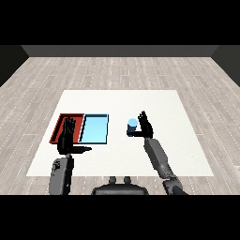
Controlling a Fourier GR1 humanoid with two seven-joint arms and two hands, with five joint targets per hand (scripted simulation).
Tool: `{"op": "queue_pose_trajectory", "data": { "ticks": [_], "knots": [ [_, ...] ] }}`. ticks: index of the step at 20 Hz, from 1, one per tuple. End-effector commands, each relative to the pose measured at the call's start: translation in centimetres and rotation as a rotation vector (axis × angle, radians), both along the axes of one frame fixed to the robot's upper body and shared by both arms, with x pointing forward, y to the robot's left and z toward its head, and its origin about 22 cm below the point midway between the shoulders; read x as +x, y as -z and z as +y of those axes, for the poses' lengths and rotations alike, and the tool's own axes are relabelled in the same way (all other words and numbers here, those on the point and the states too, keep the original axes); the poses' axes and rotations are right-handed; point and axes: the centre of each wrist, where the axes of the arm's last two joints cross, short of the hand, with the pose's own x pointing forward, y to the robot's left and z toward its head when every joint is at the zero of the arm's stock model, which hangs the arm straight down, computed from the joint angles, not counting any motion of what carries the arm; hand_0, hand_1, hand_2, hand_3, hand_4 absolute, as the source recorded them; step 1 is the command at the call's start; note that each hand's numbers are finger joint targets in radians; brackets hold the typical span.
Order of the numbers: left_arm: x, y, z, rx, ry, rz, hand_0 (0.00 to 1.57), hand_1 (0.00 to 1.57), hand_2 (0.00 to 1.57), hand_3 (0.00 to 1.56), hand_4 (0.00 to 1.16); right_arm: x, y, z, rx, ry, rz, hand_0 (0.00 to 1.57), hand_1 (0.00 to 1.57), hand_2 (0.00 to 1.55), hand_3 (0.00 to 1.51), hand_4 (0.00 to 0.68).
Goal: Pick the blue can and put it in the blue box
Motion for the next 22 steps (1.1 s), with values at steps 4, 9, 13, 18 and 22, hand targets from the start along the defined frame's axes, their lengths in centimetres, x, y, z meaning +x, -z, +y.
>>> {"op": "queue_pose_trajectory", "data": {
  "ticks": [4,9,13,18,22],
  "knots": [
    [-0.2,0.8,-1.3,-0.003,-0.003,0.019,0.00,0.00,0.00,0.00,0.00,1.3,0.5,0.9,0.033,-0.015,0.018,0.00,0.00,0.00,0.00,0.000],
    [-1.2,-0.7,2.4,-0.005,0.007,0.011,0.00,0.00,0.00,0.00,0.00,2.7,-0.5,1.9,0.019,-0.019,0.021,0.00,0.00,0.00,0.00,0.000],
    [-1.6,0.3,1.9,0.004,-0.011,0.004,0.00,0.00,0.00,0.00,0.00,2.8,0.4,0.8,0.038,-0.033,0.051,0.00,0.00,0.00,0.00,0.000],
    [-0.8,-1.1,-0.3,-0.021,-0.006,0.019,0.00,0.00,0.00,0.00,0.00,2.9,0.7,2.3,0.011,-0.051,0.061,0.00,0.00,0.00,0.00,0.000],
    [0.4,-0.2,0.3,-0.011,0.000,0.004,0.00,0.00,0.00,0.00,0.00,2.2,1.1,3.5,0.010,-0.060,0.082,0.00,0.00,0.00,0.00,0.000]
  ]
}}
